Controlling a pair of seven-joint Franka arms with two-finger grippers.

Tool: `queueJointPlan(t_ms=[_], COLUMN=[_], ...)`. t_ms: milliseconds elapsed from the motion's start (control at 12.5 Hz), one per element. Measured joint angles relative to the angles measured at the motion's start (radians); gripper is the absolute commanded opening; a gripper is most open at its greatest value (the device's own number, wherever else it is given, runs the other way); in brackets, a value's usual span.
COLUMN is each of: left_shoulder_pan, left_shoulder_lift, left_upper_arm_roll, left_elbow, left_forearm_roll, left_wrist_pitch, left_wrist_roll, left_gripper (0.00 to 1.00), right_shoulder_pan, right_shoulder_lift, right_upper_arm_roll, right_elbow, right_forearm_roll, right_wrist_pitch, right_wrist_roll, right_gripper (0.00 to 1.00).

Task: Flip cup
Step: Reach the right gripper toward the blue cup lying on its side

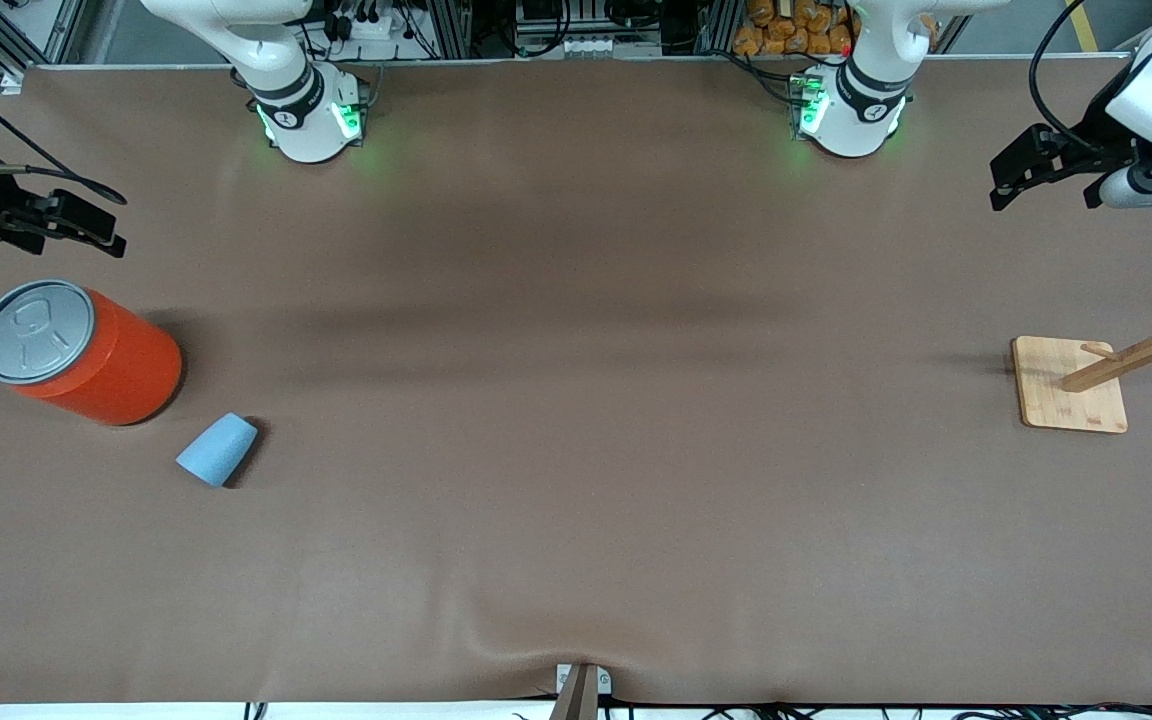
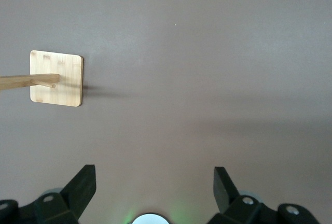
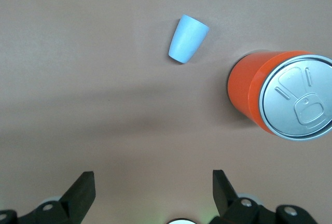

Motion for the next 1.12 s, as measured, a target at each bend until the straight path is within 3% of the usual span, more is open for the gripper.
queueJointPlan(t_ms=[720, 880, 1120], left_shoulder_pan=[-0.001, -0.001, 0.0], left_shoulder_lift=[0.018, 0.03, 0.062], left_upper_arm_roll=[0.0, 0.0, 0.002], left_elbow=[0.018, 0.018, 0.018], left_forearm_roll=[0.0, 0.0, 0.0], left_wrist_pitch=[0.002, 0.012, 0.059], left_wrist_roll=[0.042, 0.043, 0.043], left_gripper=[1.0, 1.0, 1.0], right_shoulder_pan=[-0.008, -0.038, -0.064], right_shoulder_lift=[0.012, 0.084, 0.27], right_upper_arm_roll=[-0.015, -0.019, -0.021], right_elbow=[-0.012, -0.035, -0.041], right_forearm_roll=[-0.004, -0.005, -0.005], right_wrist_pitch=[0.034, 0.141, 0.282], right_wrist_roll=[0.0, 0.0, -0.001], right_gripper=[1.0, 1.0, 1.0])
